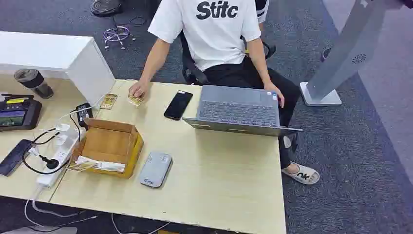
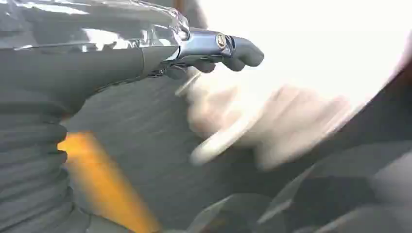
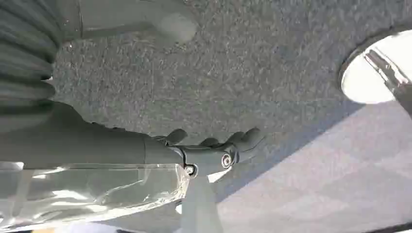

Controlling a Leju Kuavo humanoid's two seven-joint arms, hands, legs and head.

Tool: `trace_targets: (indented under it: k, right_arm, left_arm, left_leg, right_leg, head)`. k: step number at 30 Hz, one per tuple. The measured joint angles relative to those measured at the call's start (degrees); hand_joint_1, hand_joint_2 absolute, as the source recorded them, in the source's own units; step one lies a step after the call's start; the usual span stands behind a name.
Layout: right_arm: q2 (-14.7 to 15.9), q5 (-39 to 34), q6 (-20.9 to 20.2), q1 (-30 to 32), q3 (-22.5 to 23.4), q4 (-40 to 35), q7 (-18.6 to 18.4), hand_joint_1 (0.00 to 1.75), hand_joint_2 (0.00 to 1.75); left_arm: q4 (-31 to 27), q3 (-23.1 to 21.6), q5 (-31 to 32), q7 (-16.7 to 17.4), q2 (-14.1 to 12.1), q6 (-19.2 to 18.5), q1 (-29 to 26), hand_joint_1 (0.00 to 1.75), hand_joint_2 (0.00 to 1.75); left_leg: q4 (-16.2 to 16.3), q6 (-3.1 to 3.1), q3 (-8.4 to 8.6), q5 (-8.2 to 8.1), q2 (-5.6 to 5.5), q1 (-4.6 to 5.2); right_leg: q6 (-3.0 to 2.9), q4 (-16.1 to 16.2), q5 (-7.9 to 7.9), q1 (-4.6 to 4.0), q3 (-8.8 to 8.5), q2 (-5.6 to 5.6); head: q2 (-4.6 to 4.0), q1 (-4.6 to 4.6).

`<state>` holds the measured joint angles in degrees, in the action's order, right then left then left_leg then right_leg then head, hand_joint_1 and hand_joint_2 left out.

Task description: Pass the card to the sensor for recognition and then transmit it.

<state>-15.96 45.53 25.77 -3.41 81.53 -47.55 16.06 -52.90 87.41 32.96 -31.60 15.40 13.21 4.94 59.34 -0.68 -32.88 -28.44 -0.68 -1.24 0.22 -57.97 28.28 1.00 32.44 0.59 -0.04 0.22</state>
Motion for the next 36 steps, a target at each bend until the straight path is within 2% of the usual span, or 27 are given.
trace_targets:
  k: [2,5,10,11,14,16,19,21,36]
  right_arm:
    - [0.51,-0.26,-0.35,-0.46,-0.07,3.21,1.43,0.0,1.75]
    - [1.12,-0.39,-3.55,-1.09,-0.11,6.46,2.43,0.0,1.75]
    - [2.32,-1.16,-18.14,-1.15,-0.22,9.43,2.93,0.0,1.75]
    - [2.71,-1.11,-23.28,-1.15,-0.22,9.69,2.93,0.0,1.75]
    - [3.47,-1.12,-33.6,-1.12,-0.22,10.13,2.93,0.0,1.75]
    - [3.76,-1.14,-39.24,-1.03,-0.22,10.26,2.93,0.0,1.75]
    - [4.22,-1.14,-45.32,-0.8,-0.22,10.46,2.93,0.0,1.75]
    - [4.61,-1.14,-47.32,-0.66,-0.22,10.52,2.93,0.0,1.75]
    - [5.2,-1.14,-47.36,-0.37,-0.22,10.65,2.93,0.0,1.75]
  left_arm:
    - [-4.05,-1.36,-4.12,-0.79,1.26,2.51,-0.13,0.0,1.75]
    - [-7.03,-3.84,-5.16,-0.73,2.15,4.05,-0.55,0.0,1.75]
    - [-7.54,-5.82,-5.36,-0.71,3.24,5.5,-0.88,0.0,1.75]
    - [-7.62,-6.01,-5.36,-0.71,3.33,5.56,-0.88,0.0,1.75]
    - [-7.86,-6.6,-5.38,-0.75,3.46,5.65,-0.93,0.0,1.75]
    - [-7.93,-6.89,-5.38,-0.75,3.48,5.65,-0.98,0.0,1.75]
    - [-7.93,-7.0,-5.42,-0.75,3.53,5.65,-1.0,0.0,1.75]
    - [-7.95,-7.04,-5.42,-0.75,3.53,5.65,-1.0,0.0,1.75]
    - [-7.95,-7.32,-5.42,-0.75,3.55,5.65,-1.03,0.0,1.75]
  left_leg:
    - [0.0,0.0,0.05,0.0,0.0,0.07]
    - [0.01,0.0,0.05,0.0,-0.06,0.06]
    - [0.01,0.01,0.06,0.01,-0.02,0.06]
    - [0.02,0.01,0.07,0.01,-0.01,0.07]
    - [0.04,0.02,0.07,0.0,0.01,0.07]
    - [0.04,0.02,0.07,0.0,0.01,0.07]
    - [0.04,0.01,0.07,0.0,0.01,0.06]
    - [0.04,0.01,0.06,-0.01,0.02,0.06]
    - [0.04,0.01,0.06,-0.01,0.03,0.06]
  right_leg:
    - [0.0,0.0,0.0,0.08,0.0,-0.01]
    - [0.0,-0.01,0.0,0.08,-0.02,-0.07]
    - [0.01,0.0,0.0,0.06,-0.05,-0.05]
    - [0.02,0.01,-0.01,0.08,-0.04,-0.03]
    - [0.03,0.02,-0.01,0.08,-0.03,-0.02]
    - [0.03,0.02,-0.01,0.07,-0.02,-0.02]
    - [0.02,0.02,-0.01,0.06,0.0,0.01]
    - [0.02,0.02,-0.01,0.06,0.0,0.02]
    - [0.02,0.02,-0.01,0.06,0.0,0.05]
  head:
    - [0.0,-0.07]
    - [0.0,-0.15]
    - [0.0,-0.13]
    - [0.0,-0.15]
    - [0.0,-0.13]
    - [0.0,-0.13]
    - [0.0,-0.11]
    - [0.0,-0.13]
    - [0.0,-0.13]
